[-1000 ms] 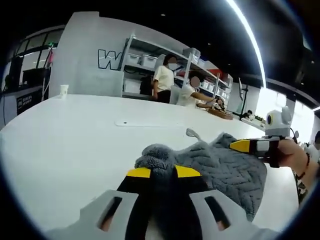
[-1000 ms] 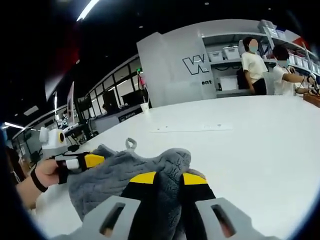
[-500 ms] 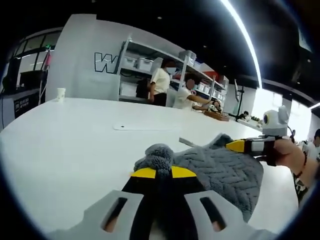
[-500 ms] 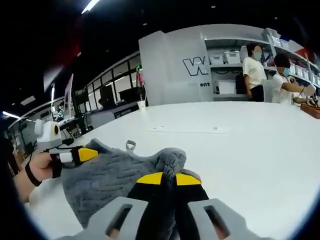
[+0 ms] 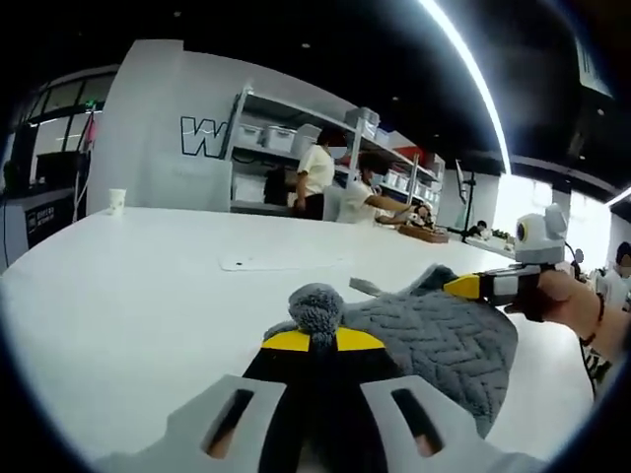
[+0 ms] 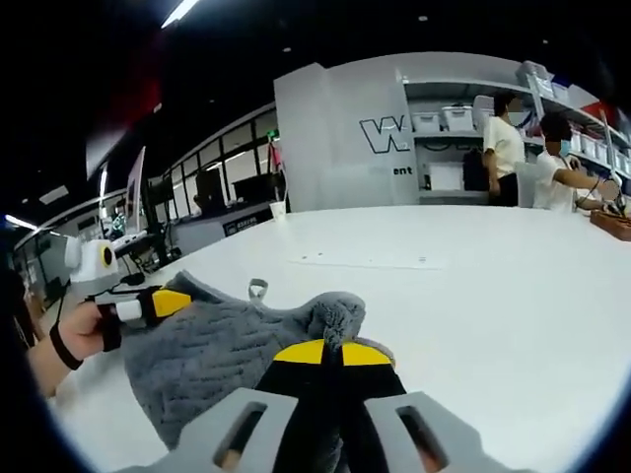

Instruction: Open the folded towel by lifting each exposed corner and separating the folded layers until the towel lies flat within the target outline without major curled edges

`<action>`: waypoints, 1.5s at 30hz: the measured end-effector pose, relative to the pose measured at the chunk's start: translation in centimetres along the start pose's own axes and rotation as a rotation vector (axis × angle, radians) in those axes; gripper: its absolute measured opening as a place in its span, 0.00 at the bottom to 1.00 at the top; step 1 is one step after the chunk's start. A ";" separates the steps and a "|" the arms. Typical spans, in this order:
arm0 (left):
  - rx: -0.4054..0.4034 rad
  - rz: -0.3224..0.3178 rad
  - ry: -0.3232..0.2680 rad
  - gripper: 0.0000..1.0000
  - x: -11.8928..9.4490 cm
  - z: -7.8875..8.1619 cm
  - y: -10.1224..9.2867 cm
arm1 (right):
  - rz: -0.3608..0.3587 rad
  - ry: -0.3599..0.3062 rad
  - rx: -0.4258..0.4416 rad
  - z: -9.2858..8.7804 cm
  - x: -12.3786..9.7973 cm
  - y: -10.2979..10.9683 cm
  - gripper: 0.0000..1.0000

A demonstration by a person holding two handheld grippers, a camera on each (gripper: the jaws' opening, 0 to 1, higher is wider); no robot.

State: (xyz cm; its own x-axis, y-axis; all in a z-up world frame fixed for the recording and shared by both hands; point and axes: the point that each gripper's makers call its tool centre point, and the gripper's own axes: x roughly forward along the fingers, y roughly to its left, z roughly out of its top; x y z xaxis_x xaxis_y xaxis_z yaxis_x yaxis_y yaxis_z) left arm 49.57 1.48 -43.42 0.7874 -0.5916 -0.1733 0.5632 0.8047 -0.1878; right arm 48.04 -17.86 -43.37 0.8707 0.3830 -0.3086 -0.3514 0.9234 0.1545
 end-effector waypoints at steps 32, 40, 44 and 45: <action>0.025 -0.019 -0.032 0.03 -0.7 1.1 -0.6 | -0.017 -0.036 -0.002 1.1 -1.1 0.3 0.00; 0.015 -0.030 -0.043 0.03 -1.0 0.9 -0.7 | -0.009 -0.037 -0.001 1.1 -1.4 0.5 0.00; 0.013 -0.031 -0.048 0.03 -1.2 1.1 -0.7 | -0.007 -0.047 -0.001 1.3 -1.6 0.7 0.00; 0.012 -0.032 -0.051 0.03 -1.2 1.1 -0.7 | -0.009 -0.051 -0.005 1.4 -1.6 0.7 0.00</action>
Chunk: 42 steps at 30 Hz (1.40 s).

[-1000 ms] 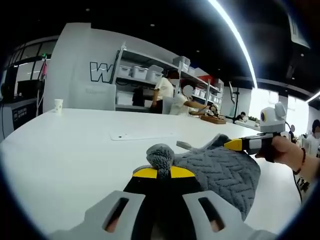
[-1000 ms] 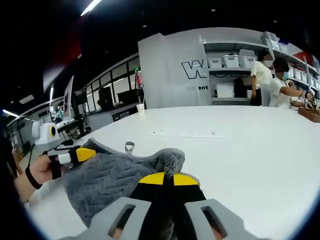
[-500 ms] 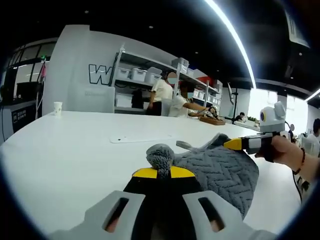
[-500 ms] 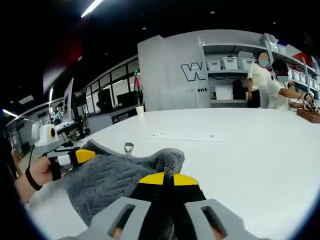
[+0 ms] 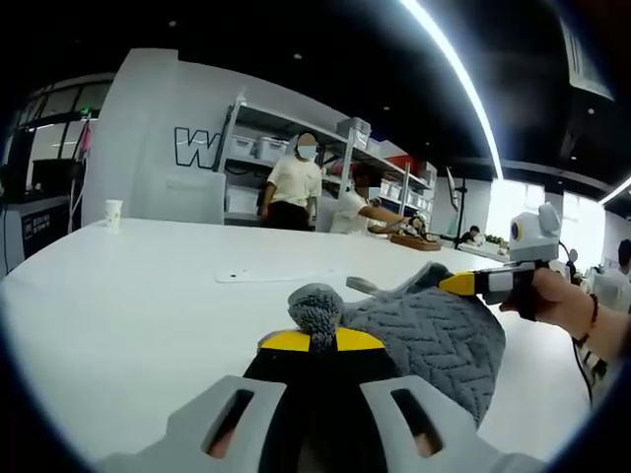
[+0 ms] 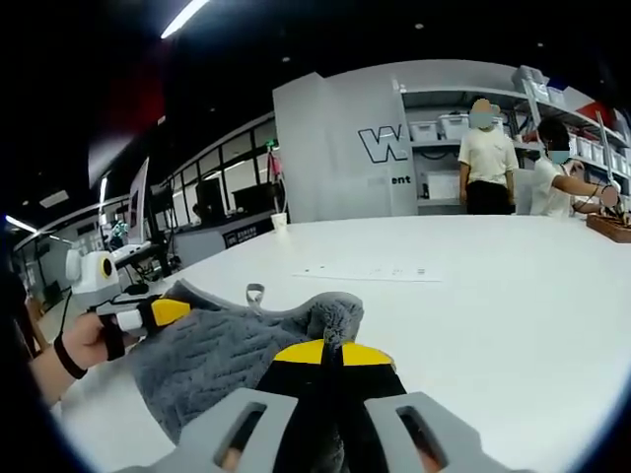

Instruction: Open the folded towel by lifting each exposed corner and separating the folded layers until the towel lies flat within the target outline without major curled edges

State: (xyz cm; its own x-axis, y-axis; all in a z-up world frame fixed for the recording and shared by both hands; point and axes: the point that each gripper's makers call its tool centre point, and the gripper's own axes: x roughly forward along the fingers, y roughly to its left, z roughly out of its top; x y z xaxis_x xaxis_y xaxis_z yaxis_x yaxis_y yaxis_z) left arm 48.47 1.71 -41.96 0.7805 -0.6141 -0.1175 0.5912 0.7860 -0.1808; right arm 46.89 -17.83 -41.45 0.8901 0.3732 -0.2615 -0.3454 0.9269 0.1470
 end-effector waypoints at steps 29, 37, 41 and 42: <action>0.034 -0.038 -0.033 0.03 -1.2 0.7 -1.3 | 0.027 -0.045 -0.013 0.0 -1.3 0.6 0.00; 0.053 -0.047 -0.040 0.03 -1.7 0.7 -1.7 | 0.037 -0.053 -0.014 -0.1 -1.7 0.8 0.00; 0.061 -0.051 -0.047 0.03 -2.0 0.9 -2.0 | 0.041 -0.064 -0.014 0.2 -2.1 0.8 0.00; 0.060 -0.053 -0.050 0.03 -2.0 1.0 -2.1 | 0.043 -0.065 -0.016 0.2 -2.2 0.8 0.00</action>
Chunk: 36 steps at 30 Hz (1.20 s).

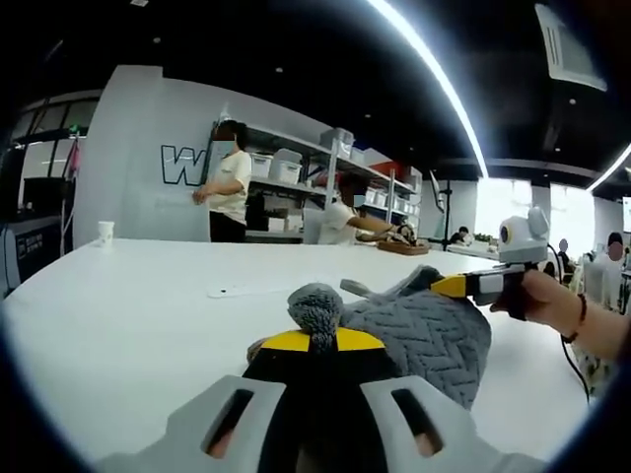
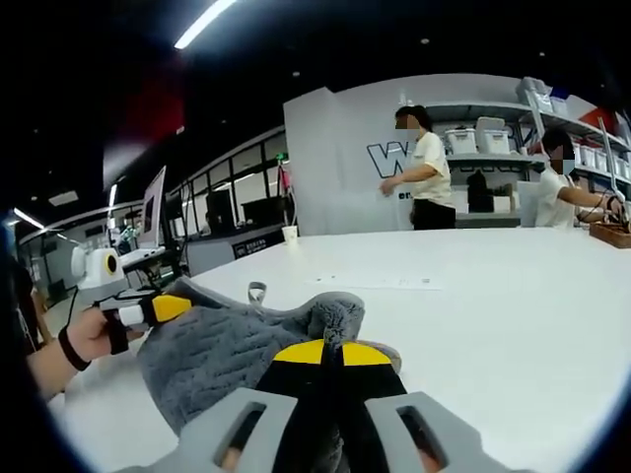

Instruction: Open the folded towel by lifting each exposed corner and separating the folded layers until the towel lies flat within the target outline without major curled edges

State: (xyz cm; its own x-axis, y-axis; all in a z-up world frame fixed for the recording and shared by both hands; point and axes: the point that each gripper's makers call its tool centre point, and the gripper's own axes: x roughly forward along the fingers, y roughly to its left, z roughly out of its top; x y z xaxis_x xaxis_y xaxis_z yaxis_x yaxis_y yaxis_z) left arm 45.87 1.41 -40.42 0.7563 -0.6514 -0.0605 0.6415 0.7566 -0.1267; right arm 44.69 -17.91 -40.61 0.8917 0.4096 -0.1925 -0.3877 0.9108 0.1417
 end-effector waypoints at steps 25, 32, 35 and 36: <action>-0.014 -0.045 -0.041 0.03 -1.6 0.1 -1.1 | 0.051 -0.028 0.013 -0.4 -2.0 1.2 0.00; -0.014 -0.059 -0.062 0.03 -2.2 0.5 -1.6 | 0.066 -0.037 0.017 -0.3 -2.4 1.4 0.00; -0.016 -0.064 -0.068 0.03 -2.5 0.5 -1.7 | 0.071 -0.043 0.021 -0.4 -2.7 1.6 0.00; -0.017 -0.065 -0.070 0.03 -2.6 0.5 -1.7 | 0.073 -0.045 0.022 -0.4 -2.7 1.6 0.00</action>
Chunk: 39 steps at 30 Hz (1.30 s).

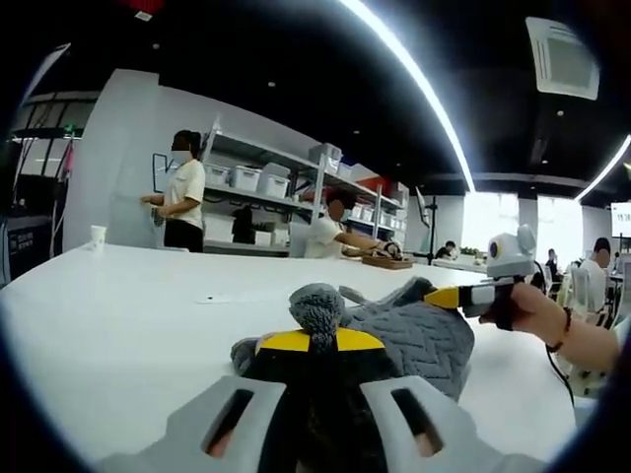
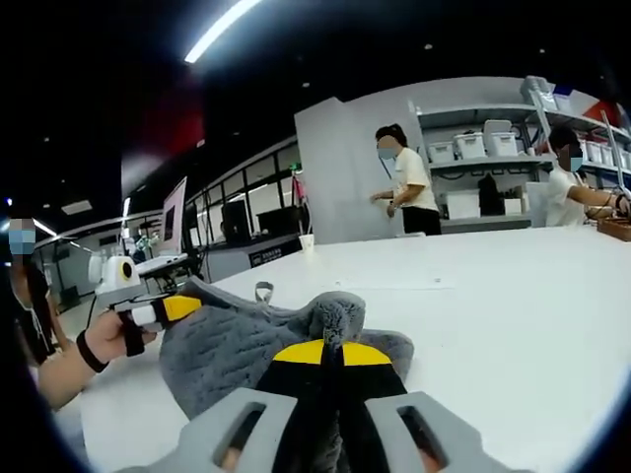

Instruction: Open the folded towel by lifting each exposed corner and separating the folded layers until the towel lies flat within the target outline without major curled edges

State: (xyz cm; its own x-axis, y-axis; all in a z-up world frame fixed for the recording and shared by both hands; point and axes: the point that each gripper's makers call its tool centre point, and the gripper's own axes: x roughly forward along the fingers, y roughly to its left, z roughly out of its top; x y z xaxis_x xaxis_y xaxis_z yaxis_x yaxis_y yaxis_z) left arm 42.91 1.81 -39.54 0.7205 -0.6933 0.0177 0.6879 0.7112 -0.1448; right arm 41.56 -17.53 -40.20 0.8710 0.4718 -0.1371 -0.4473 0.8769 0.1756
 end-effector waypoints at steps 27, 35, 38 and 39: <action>-0.014 -0.037 -0.031 0.03 -2.1 -0.1 -1.5 | 0.040 -0.050 -0.022 0.2 -2.3 1.9 0.00; 0.000 -0.047 -0.042 0.03 -2.8 0.2 -2.0 | 0.050 -0.064 -0.035 0.4 -3.1 2.5 0.00; -0.001 -0.051 -0.046 0.03 -3.1 0.2 -2.1 | 0.053 -0.069 -0.041 0.5 -3.3 2.7 0.00; -0.001 -0.053 -0.047 0.03 -3.2 0.2 -2.2 | 0.055 -0.069 -0.040 0.4 -3.3 2.8 0.00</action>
State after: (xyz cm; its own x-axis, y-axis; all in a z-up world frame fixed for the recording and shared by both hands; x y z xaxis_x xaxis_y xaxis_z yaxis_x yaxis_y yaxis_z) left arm 39.16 2.49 -39.12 0.6864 -0.7237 0.0720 0.7252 0.6736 -0.1430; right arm 37.50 -16.71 -38.85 0.8562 0.5130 -0.0606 -0.5014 0.8535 0.1419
